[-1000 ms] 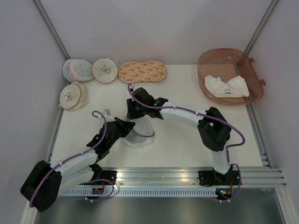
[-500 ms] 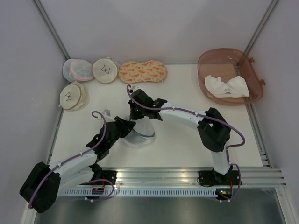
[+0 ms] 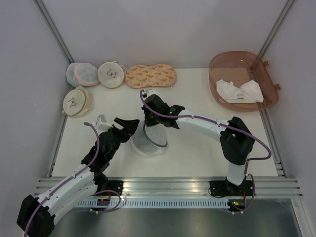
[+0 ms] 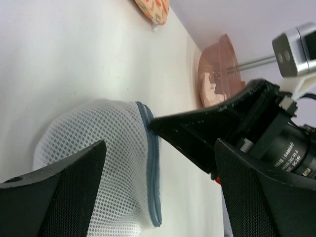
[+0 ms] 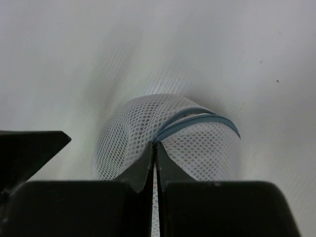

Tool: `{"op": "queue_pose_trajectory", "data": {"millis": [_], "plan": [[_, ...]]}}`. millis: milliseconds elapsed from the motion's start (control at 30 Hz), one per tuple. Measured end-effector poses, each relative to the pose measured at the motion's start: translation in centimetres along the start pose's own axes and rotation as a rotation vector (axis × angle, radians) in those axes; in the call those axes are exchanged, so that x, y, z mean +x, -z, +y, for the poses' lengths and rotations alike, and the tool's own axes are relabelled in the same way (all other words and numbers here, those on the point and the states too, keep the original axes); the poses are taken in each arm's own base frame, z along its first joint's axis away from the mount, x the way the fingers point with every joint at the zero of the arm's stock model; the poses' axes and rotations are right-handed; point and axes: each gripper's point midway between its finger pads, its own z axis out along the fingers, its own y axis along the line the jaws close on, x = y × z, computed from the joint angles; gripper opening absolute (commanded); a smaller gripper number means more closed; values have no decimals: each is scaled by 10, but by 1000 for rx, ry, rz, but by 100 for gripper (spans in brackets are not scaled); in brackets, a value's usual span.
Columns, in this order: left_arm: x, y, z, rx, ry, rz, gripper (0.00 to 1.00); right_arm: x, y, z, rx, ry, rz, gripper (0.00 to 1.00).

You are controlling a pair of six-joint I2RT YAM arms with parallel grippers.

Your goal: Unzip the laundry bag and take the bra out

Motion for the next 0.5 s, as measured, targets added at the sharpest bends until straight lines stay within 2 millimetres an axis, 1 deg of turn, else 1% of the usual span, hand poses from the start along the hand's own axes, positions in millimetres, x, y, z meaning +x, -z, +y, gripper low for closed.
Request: {"op": "queue_pose_trajectory", "data": {"millis": [67,167,333,433,500], "plan": [[-5,2,0,-3,-2,-24,94,0,10,-2,-9,11,-4,0],[-6,1,5,-22,-11,-29,93,-3,30,-2,-49,18,-20,0],[4,-6,19,-74,-45,2,92,-24,75,-6,-153,-9,-91,1],[15,-12,21,-74,-72,46,91,-37,90,-13,-180,-29,-136,0],[21,-16,18,-66,-88,79,91,-41,93,-20,-181,-42,-153,0]]}}
